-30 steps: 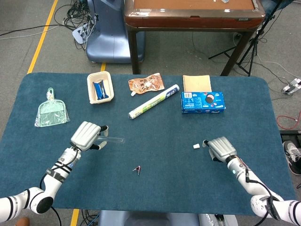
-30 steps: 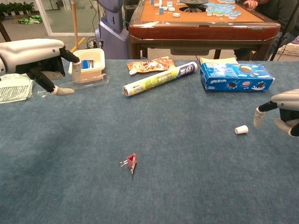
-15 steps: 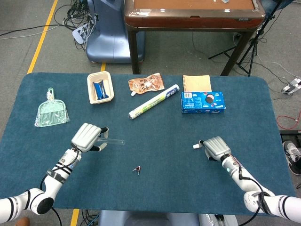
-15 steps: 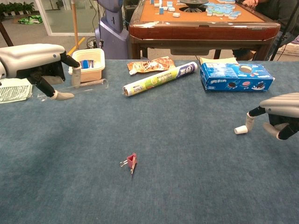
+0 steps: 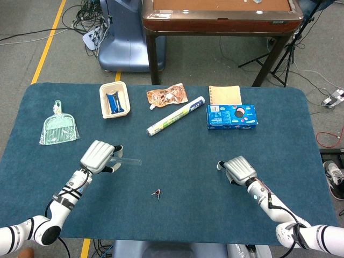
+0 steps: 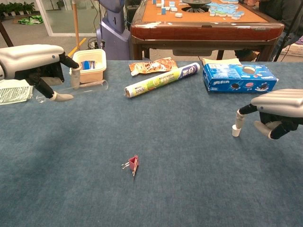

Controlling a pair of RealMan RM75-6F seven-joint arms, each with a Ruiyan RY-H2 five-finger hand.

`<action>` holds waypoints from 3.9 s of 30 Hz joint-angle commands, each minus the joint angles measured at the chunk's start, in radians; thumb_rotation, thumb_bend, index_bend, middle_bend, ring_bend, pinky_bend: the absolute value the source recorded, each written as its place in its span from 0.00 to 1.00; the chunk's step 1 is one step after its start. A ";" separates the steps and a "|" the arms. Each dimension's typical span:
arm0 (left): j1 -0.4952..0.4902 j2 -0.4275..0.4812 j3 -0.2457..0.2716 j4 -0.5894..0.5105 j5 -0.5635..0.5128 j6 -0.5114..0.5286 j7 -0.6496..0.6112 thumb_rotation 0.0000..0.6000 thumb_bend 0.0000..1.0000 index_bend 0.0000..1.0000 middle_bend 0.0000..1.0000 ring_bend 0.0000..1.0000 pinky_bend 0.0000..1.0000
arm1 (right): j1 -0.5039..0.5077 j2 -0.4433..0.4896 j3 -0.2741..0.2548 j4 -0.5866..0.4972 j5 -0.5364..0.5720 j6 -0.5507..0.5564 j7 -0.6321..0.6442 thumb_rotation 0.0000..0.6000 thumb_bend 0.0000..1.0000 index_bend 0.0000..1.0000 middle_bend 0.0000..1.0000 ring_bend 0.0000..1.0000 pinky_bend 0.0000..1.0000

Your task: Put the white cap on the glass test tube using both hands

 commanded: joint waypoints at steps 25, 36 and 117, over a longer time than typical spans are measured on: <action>0.007 0.006 -0.003 -0.016 0.001 -0.015 -0.011 1.00 0.26 0.58 1.00 1.00 1.00 | -0.016 -0.133 0.049 0.169 -0.068 0.107 0.046 1.00 0.20 0.52 1.00 1.00 1.00; 0.002 -0.002 -0.004 -0.009 -0.010 -0.029 -0.006 1.00 0.26 0.58 1.00 1.00 1.00 | 0.004 -0.192 0.051 0.239 -0.052 0.066 0.045 1.00 0.20 0.52 1.00 1.00 1.00; -0.084 -0.088 -0.126 0.025 -0.080 -0.196 -0.376 1.00 0.26 0.60 1.00 1.00 1.00 | 0.168 0.074 0.310 -0.205 -0.110 0.057 0.368 1.00 0.37 0.72 1.00 1.00 1.00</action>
